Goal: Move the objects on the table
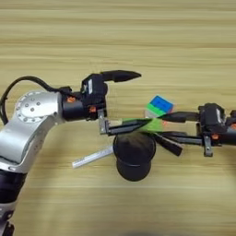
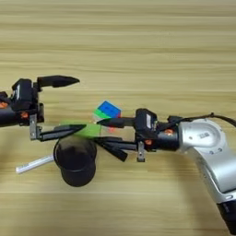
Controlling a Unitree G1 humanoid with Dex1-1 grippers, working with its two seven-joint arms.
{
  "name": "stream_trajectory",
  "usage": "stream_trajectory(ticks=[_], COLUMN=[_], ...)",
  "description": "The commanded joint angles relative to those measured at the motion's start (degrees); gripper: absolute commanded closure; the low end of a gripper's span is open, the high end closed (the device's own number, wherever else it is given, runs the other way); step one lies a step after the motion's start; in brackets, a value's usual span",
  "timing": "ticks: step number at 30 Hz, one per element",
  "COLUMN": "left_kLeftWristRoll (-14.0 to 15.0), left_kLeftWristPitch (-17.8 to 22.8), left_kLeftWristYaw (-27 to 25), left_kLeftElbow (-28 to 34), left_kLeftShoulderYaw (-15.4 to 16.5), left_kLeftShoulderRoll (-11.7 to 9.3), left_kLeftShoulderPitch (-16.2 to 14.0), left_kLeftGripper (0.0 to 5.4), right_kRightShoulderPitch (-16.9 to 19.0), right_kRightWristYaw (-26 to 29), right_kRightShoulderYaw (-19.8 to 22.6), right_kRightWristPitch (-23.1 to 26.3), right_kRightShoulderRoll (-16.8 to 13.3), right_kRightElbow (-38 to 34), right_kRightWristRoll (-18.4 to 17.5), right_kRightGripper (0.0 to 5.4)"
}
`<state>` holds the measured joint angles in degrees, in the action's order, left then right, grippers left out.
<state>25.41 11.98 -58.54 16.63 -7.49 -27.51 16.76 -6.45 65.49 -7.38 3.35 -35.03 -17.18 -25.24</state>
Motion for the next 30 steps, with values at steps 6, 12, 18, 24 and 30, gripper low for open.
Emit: stream_trajectory(ticks=[6,12,18,24,30], left_kLeftWristRoll=[-1.7,-3.4,-8.4,-11.0,-8.7], left_kLeftWristPitch=[-3.7,-6.6,-12.0,-18.2,-20.1], left_kLeftWristYaw=[9.0,14.0,22.7,33.1,41.0], left_kLeftElbow=[-5.0,-8.4,-14.9,-20.5,-21.7], left_kLeftShoulderYaw=[4.8,6.7,8.3,12.3,17.1], left_kLeftShoulderRoll=[4.0,6.1,9.7,14.8,18.9], left_kLeftShoulderPitch=[-2.0,-3.3,-3.1,-2.3,-1.9], left_kLeftGripper=[0.00,0.00,0.00,0.00,0.00], right_kRightShoulderPitch=[4.7,8.8,12.6,15.6,18.5], right_kRightWristYaw=[-1.0,-1.2,-1.8,-2.9,-5.7], right_kRightShoulderYaw=[7.5,12.2,15.9,17.3,16.6], right_kRightWristPitch=[-1.8,-3.1,-4.3,-5.9,-6.7], right_kRightShoulderRoll=[-0.6,-1.2,-1.6,-1.9,-2.2], right_kRightElbow=[2.4,3.7,5.8,9.0,11.5], right_kRightWristRoll=[-2.6,-3.3,-2.9,-0.4,4.9], right_kRightGripper=[4.01,4.01,4.01,4.01,4.01])
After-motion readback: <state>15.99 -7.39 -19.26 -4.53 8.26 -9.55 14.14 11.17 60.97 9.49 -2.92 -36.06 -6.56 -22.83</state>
